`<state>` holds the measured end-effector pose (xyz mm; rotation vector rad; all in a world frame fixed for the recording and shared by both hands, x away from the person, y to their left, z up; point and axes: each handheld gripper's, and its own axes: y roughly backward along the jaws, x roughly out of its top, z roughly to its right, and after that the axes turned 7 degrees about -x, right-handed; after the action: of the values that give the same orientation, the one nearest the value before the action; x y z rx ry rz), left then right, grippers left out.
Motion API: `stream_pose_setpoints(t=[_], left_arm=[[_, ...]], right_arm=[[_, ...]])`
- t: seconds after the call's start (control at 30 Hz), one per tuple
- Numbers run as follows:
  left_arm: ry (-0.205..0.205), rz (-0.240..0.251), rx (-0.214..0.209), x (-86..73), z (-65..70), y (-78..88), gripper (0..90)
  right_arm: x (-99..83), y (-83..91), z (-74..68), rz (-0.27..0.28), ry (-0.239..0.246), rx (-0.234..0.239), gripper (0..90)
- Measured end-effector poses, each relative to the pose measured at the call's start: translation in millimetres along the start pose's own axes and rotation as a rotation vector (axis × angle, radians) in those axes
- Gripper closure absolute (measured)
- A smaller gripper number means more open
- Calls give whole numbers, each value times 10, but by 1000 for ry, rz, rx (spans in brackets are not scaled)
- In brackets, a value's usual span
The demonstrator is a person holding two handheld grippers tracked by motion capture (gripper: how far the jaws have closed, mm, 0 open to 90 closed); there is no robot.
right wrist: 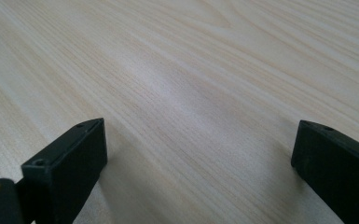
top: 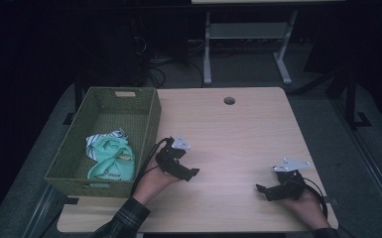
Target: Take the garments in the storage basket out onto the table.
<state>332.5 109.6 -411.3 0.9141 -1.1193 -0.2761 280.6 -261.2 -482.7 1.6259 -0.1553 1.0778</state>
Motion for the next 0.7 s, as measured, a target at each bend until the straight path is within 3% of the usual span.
stream_pose_setpoints(t=[0.7], left_arm=[[-19,11,-31,162,9,181,138]], right_arm=[[0,-1,-1,1,-1,0,30]])
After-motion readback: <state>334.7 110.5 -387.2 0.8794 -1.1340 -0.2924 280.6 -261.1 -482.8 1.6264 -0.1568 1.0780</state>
